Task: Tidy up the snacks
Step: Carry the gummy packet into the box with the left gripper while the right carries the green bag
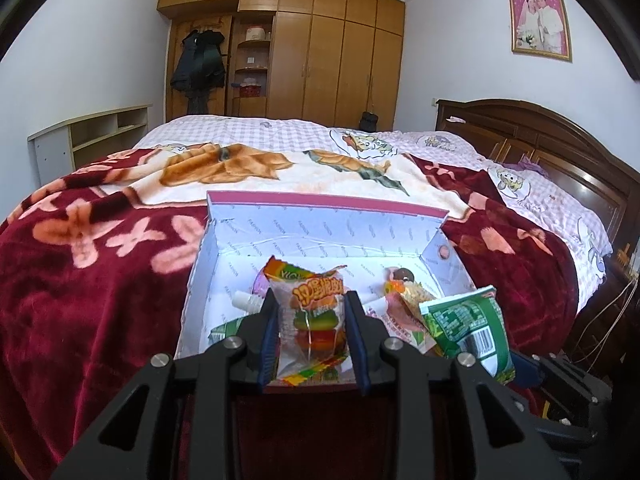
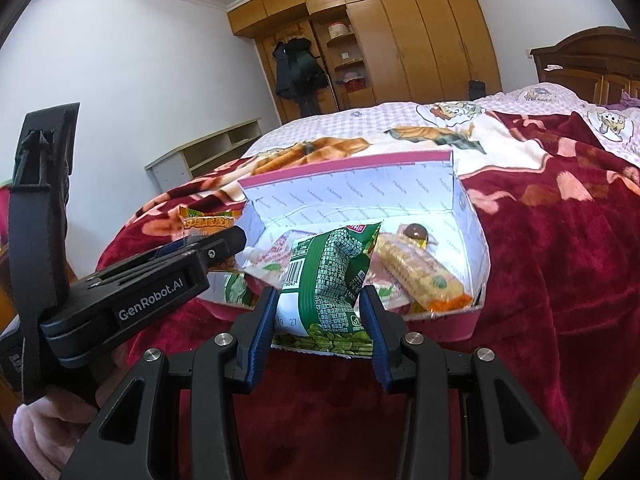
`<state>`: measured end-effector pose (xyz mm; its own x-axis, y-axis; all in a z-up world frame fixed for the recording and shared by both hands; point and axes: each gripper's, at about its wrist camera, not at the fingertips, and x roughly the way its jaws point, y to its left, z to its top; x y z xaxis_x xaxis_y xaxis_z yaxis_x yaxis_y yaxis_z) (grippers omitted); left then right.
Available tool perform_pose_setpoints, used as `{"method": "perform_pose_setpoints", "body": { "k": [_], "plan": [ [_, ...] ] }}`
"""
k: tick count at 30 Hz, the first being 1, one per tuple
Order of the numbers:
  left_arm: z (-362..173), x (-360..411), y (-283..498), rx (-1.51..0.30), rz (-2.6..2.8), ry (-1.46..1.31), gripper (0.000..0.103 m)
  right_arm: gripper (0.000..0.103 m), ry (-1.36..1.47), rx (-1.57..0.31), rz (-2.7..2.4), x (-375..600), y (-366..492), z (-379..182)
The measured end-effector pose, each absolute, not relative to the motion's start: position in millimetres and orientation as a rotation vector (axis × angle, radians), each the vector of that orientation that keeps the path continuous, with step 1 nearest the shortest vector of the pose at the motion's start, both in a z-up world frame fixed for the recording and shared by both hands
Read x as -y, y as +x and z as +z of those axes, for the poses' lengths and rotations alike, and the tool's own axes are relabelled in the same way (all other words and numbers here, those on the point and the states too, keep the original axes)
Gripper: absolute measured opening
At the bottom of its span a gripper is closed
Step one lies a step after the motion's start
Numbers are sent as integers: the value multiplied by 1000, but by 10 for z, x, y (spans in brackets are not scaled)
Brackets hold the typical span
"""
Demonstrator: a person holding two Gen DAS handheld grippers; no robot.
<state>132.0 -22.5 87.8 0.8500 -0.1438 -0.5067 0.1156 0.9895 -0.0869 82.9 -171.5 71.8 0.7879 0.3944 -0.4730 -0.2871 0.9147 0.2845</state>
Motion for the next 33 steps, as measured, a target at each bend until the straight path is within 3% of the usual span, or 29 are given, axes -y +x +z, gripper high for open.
{"method": "perform_pose_setpoints", "body": {
  "k": [33],
  "plan": [
    [599, 331, 2317, -616, -104, -58, 32, 43, 170, -590, 293, 1754, 1781, 627]
  ]
}}
